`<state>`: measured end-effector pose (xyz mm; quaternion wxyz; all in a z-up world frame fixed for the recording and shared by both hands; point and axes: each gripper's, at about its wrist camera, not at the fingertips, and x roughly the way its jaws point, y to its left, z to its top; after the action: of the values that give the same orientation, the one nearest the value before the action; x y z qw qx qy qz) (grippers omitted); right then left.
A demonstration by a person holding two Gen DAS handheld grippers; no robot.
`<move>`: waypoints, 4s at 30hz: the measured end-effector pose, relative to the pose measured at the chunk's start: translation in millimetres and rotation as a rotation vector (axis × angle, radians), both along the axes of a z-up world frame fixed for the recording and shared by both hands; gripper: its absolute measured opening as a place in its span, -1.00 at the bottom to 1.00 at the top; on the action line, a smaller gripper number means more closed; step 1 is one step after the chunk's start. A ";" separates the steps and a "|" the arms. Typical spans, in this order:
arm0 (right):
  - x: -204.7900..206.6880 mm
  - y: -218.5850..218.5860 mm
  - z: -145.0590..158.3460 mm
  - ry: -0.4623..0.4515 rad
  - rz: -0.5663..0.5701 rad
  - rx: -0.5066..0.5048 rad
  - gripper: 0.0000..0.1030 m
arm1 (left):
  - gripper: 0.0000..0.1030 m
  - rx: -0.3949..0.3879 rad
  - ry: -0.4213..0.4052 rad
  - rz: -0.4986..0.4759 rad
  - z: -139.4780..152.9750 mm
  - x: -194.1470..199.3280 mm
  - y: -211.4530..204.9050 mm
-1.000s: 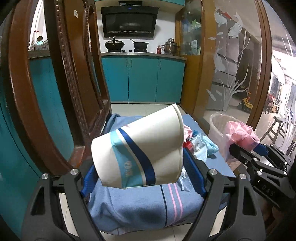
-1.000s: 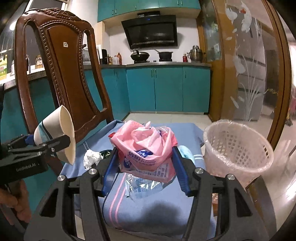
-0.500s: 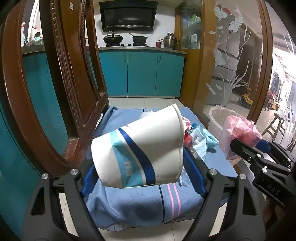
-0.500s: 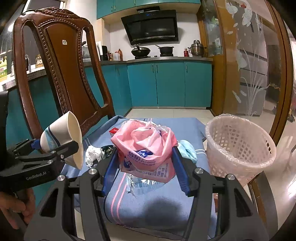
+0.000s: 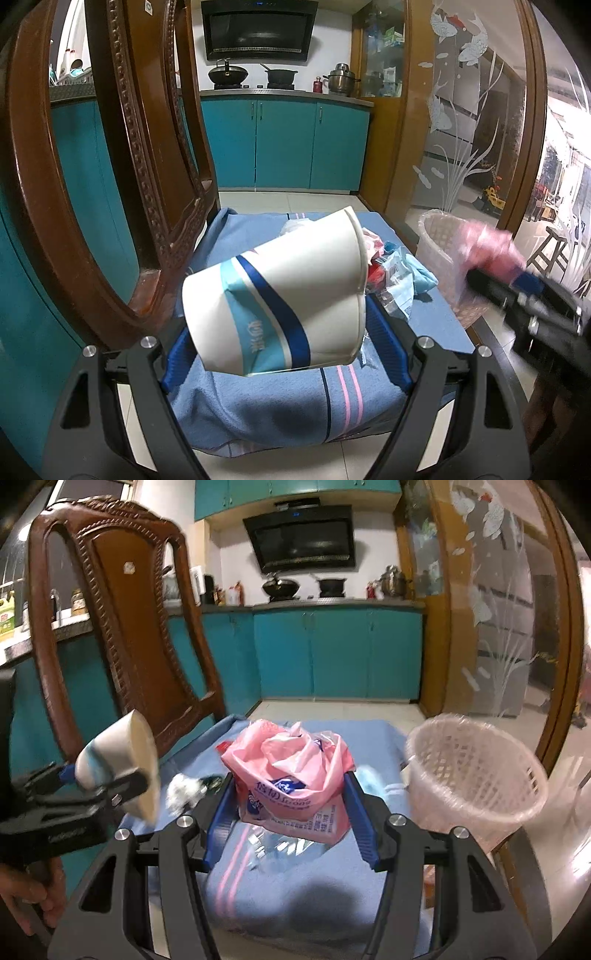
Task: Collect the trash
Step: 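Carry the pink pack over the white wastebasket and open the right gripper, then move the paper cup over the wastebasket and open the left gripper, then return both tools to the table and approach the white tissue with the left gripper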
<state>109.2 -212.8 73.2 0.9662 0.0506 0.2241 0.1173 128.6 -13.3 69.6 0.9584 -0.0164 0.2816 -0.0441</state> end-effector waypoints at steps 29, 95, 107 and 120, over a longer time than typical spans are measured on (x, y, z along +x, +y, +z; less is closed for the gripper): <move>101.9 -158.2 -15.3 0.083 -0.426 0.007 0.69 | 0.61 0.013 0.010 -0.010 -3.0 2.7 -2.0; 20.9 -175.9 27.8 -0.117 -0.408 0.230 0.87 | 0.93 -0.015 -0.059 -0.172 60.3 54.9 -63.2; -6.9 -43.7 22.3 -0.039 -0.081 0.102 0.87 | 0.93 -0.032 0.112 0.024 -13.3 16.6 20.9; 1.9 -28.0 13.7 -0.004 -0.074 0.070 0.87 | 0.93 -0.039 0.150 -0.001 -17.0 25.0 10.6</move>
<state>111.1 -240.8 86.9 0.9679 0.0924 0.2160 0.0892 153.5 -2.7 52.6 0.9340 -0.0380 0.3518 -0.0487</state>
